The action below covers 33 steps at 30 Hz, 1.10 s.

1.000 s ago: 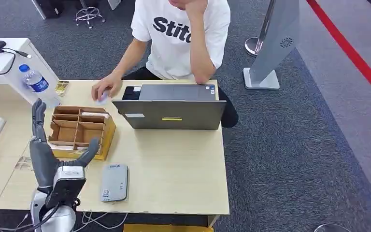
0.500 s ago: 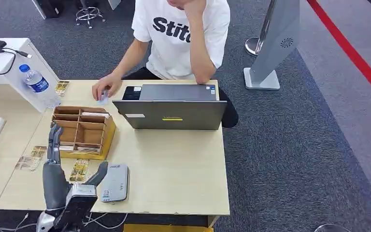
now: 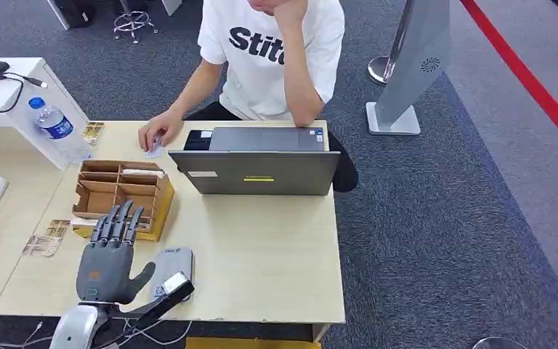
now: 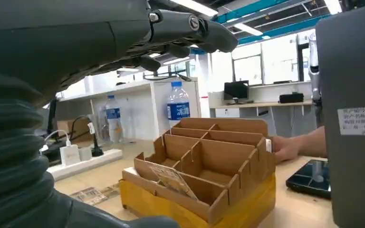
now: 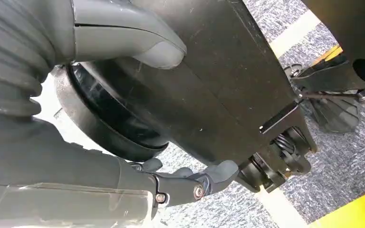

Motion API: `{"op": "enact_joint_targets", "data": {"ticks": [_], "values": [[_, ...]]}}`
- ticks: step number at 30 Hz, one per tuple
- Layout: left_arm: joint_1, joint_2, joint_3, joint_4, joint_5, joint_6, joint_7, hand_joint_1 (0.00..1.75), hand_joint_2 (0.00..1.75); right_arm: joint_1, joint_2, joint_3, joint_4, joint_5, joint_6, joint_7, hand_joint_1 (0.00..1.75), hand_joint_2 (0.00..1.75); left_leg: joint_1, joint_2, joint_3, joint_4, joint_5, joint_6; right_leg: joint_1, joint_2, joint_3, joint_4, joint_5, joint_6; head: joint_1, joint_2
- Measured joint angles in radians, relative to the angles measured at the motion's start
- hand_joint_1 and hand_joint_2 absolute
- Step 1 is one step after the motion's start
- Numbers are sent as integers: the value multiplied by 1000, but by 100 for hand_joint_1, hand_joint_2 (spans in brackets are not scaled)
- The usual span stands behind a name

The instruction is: Pass the card to the sensor for recognition and then transmit it.

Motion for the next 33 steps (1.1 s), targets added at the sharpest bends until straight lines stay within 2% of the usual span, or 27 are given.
{"op": "enact_joint_targets", "data": {"ticks": [6, 15, 22, 29, 31, 33], "values": [[-9, 27, -2, 28, 0, 2, 0, 0, 175, 0, 0, -2, 0, 0, 0, 0, 0, 175, -1, 0, 0, 0, 0, 0, 0, 0, 0, -1, 0, 0, 0, 0], [-12, 40, -3, 43, 0, 2, 0, 0, 175, 0, 0, -3, 0, 0, 0, 0, 0, 175, 0, 0, 0, 0, 0, 0, 0, 0, 0, -1, 0, 0, 0, 0], [-24, 65, -27, 57, 0, -2, 39, 0, 175, 1, 0, -6, 0, 0, 0, -3, 0, 175, 0, 0, 0, 0, 0, 0, 0, 0, 0, -1, 0, 0, 0, 0], [-75, 95, -62, 120, 0, -9, 65, 0, 175, 1, 0, -8, 0, 0, 3, -12, 0, 175, 0, 0, 0, 0, 0, 0, 0, 0, 0, -1, 0, 0, 0, 0], [-122, 115, -76, 182, 7, -11, 84, 0, 175, 2, 0, -8, 0, 0, 6, -26, 0, 175, 0, -2, 0, 0, 0, 1, 0, -1, 0, -1, 0, 0, 1, 0], [-172, 132, -76, 258, 7, 5, 78, 0, 175, 3, 0, -8, 0, 0, 6, -33, 0, 175, 0, -1, 0, 0, 0, 0, 0, 0, 1, 0, 0, 0, 1, 0]]}}
